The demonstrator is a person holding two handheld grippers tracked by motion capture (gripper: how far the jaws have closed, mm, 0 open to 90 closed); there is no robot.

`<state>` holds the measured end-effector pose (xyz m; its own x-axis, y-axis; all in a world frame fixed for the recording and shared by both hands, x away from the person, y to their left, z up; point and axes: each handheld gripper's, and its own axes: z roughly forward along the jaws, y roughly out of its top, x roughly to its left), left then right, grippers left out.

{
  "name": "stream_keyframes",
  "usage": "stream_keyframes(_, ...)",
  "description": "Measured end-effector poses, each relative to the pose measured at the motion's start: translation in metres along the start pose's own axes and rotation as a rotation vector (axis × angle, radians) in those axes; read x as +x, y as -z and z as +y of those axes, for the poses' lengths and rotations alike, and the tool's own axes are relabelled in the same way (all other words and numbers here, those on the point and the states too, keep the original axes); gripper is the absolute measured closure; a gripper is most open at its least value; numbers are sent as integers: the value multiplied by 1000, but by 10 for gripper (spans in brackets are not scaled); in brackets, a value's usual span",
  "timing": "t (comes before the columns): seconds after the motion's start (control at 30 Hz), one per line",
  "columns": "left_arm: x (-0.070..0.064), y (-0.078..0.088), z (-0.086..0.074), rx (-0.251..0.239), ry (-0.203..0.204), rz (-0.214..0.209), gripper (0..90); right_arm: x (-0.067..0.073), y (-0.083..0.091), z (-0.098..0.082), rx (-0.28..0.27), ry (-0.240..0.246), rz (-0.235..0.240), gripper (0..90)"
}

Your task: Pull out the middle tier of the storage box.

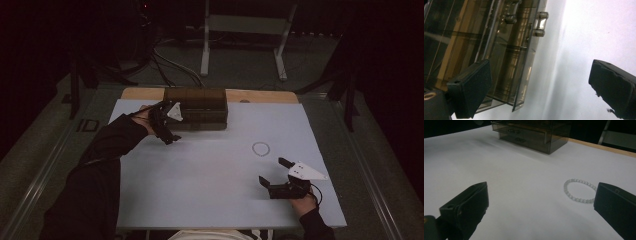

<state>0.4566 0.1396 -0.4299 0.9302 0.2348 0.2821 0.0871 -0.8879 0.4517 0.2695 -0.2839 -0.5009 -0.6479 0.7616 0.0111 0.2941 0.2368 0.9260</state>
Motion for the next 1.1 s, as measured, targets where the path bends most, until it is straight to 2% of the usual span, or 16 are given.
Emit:
stream_keyframes(0.07, 2, -1, 0, 4, 13, -19, 78, 0, 0, 0, 0, 0, 1, 0)
stream_keyframes(0.13, 4, -3, 0, 4, 15, -20, 150, 0, 0, 0, -1, 1, 1, 0)
stream_keyframes(0.2, 4, -3, 1, 13, 11, -18, 167, 0, 0, 0, -1, 0, 2, 0)
stream_keyframes(0.23, 5, -6, 0, 25, -9, -32, 168, 0, 0, 0, -1, -5, 5, 0)
stream_keyframes(0.3, 5, -7, 0, 18, -28, -15, 196, -1, 0, 0, -2, -6, 5, 0)
stream_keyframes(0.47, 7, -9, 0, 16, -59, 0, 367, -1, 1, 0, -3, -4, 3, 0)
stream_keyframes(0.5, 8, -11, 0, 24, -84, -4, 439, 0, 0, 0, -2, -4, 4, 0)
stream_keyframes(0.6, 8, -13, 0, 39, -107, 8, 486, 0, 0, 0, -3, -3, 3, 0)
stream_keyframes(0.63, 10, -16, 1, 46, -137, 25, 516, -1, 0, 0, -3, -4, 4, 0)
stream_keyframes(0.67, 11, -17, 1, 60, -141, 33, 578, -1, 0, 0, -3, -5, 4, 0)
stream_keyframes(0.7, 12, -18, 2, 66, -148, 40, 587, -1, 1, 0, -3, -6, 4, 0)
stream_keyframes(0.77, 15, -20, 3, 75, -146, 28, 664, -1, 0, 0, -3, -6, 5, 0)
stream_keyframes(0.87, 18, -22, 5, 101, -163, 35, 702, 0, 0, 0, -2, -6, 6, 0)
stream_keyframes(0.97, 21, -26, 8, 120, -171, -6, 736, -1, 1, 0, -3, -6, 5, 0)
stream_keyframes(1.07, 20, -31, 9, 140, -181, -26, 772, -1, 1, 0, -4, -8, 5, 0)
stream_keyframes(1.1, 20, -33, 9, 154, -200, -14, 774, -1, 1, 0, -3, -8, 6, 0)
